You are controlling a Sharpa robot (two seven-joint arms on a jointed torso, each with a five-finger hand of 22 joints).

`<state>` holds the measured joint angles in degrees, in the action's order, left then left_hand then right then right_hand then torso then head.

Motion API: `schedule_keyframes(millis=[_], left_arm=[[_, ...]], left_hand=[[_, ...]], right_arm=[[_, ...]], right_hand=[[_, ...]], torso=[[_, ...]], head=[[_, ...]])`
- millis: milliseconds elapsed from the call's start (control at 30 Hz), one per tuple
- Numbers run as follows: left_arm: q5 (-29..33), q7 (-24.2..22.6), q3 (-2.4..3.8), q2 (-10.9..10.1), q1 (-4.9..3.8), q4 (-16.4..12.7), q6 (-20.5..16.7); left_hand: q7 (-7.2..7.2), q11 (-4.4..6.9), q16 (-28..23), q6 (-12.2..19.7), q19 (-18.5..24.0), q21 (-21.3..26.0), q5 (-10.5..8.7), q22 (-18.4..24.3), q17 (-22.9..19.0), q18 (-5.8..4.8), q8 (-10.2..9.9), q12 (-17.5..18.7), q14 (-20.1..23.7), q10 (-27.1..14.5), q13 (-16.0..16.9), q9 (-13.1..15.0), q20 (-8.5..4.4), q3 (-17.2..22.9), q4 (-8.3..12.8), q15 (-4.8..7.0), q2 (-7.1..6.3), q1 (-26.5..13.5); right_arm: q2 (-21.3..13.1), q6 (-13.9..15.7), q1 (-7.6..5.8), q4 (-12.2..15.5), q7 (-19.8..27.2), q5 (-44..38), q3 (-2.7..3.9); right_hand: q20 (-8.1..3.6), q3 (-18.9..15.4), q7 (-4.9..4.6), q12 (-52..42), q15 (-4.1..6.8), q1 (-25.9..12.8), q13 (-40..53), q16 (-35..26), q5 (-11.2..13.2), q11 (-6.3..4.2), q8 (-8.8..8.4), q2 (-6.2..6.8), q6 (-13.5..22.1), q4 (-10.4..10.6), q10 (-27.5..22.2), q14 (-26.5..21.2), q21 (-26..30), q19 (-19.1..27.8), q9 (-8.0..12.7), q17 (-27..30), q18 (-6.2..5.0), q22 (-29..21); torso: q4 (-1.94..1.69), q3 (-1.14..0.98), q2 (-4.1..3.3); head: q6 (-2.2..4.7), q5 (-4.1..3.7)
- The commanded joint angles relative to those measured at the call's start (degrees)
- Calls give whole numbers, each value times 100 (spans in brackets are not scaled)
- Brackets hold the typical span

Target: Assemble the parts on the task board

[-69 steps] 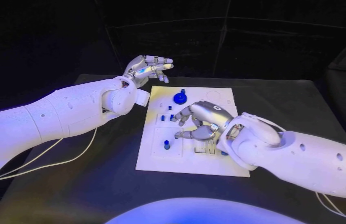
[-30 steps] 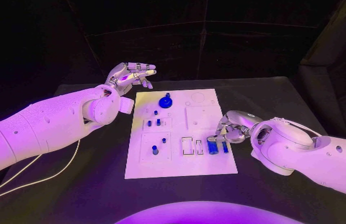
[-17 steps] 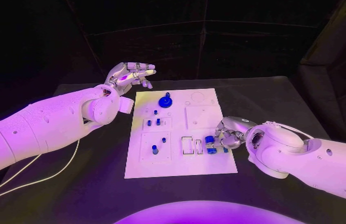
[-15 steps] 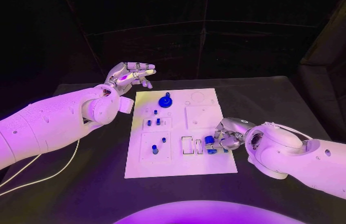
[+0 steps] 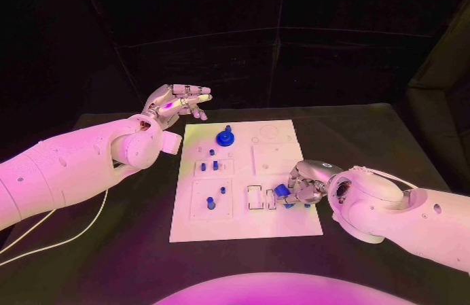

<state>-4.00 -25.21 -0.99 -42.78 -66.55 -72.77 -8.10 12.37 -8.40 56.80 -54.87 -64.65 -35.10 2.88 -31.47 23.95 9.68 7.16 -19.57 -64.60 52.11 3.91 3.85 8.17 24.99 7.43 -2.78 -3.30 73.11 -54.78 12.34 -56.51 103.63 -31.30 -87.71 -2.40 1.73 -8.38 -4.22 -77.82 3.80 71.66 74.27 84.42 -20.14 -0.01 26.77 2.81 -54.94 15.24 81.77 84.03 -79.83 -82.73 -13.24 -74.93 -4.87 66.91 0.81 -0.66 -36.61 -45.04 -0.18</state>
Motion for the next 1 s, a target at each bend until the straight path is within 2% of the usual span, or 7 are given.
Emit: schedule_keyframes(millis=[33,233,367,500,667,800,1000], left_arm=[[-9,-16,4,-7,-8,-13,69],[-9,-15,4,-12,-7,-17,71],[-9,-15,4,-9,-7,-17,74],[-9,-16,4,-7,-7,-18,75],[-9,-14,4,-6,-7,-22,77],[-9,-11,4,-11,-7,-27,74],[-9,-9,4,-2,-7,-30,78]], left_hand=[[9,6,-21,35,34,16,18,8,-6,78,39,-22,34,-34,-1,5,12,-17,-11,-11,72,-1],[9,6,-21,35,34,16,18,8,-6,78,39,-22,34,-34,-1,5,12,-17,-11,-11,72,-1],[9,6,-21,35,34,16,18,8,-6,78,39,-22,34,-34,-1,5,12,-17,-11,-11,72,-1],[9,6,-21,35,34,16,18,8,-6,78,39,-22,34,-34,-1,5,12,-17,-11,-11,72,-1],[9,6,-21,35,34,16,18,8,-6,78,39,-22,34,-34,-1,5,12,-17,-11,-11,72,-1],[9,6,-21,35,34,16,18,8,-6,78,39,-22,34,-34,-1,5,12,-17,-11,-11,72,-1],[9,6,-21,35,34,16,18,8,-6,78,39,-22,34,-34,-1,5,12,-17,-11,-11,72,-1]], right_arm=[[-18,167,44,-7,-211,-121,-37],[-127,820,47,170,-40,50,-35],[-230,1429,46,376,200,298,-33],[-264,1724,44,519,337,459,-30],[-196,1729,43,572,371,620,-29],[-65,1435,42,531,297,722,-28],[199,1008,42,401,164,830,-28]], right_hand=[[-1,-11,-16,15,48,177,18,36,-257,-20,59,-106,50,-67,2,362,-22,-23,-51,-134,64,15],[-3,-49,-12,16,49,231,40,48,-610,-24,118,-170,85,-76,16,368,-37,-35,-98,-167,69,46],[-4,-69,-9,27,51,225,34,54,-691,-27,133,-187,91,-61,15,371,-35,-35,-110,-180,68,43],[-5,-88,-8,25,52,212,42,60,-734,-28,140,-195,95,-45,20,373,-37,-38,-116,-196,68,45],[-5,-108,-10,32,52,185,38,60,-749,-27,143,-202,100,-21,19,374,-40,-40,-120,-198,69,51],[-4,-163,-7,59,51,101,15,53,-702,-27,150,-224,101,56,10,370,-39,-41,-128,-180,69,49],[-41,-241,98,206,108,-25,-122,55,-632,-108,271,-329,-181,131,-44,370,-29,-35,-185,-203,62,35]], torso=[[3,2,4],[5,-1,0],[0,6,9],[-6,10,7],[-9,8,1],[-6,7,-4],[-7,10,-2]], head=[[4,4],[16,1],[23,-9],[35,-3],[36,7],[32,26],[21,31]])
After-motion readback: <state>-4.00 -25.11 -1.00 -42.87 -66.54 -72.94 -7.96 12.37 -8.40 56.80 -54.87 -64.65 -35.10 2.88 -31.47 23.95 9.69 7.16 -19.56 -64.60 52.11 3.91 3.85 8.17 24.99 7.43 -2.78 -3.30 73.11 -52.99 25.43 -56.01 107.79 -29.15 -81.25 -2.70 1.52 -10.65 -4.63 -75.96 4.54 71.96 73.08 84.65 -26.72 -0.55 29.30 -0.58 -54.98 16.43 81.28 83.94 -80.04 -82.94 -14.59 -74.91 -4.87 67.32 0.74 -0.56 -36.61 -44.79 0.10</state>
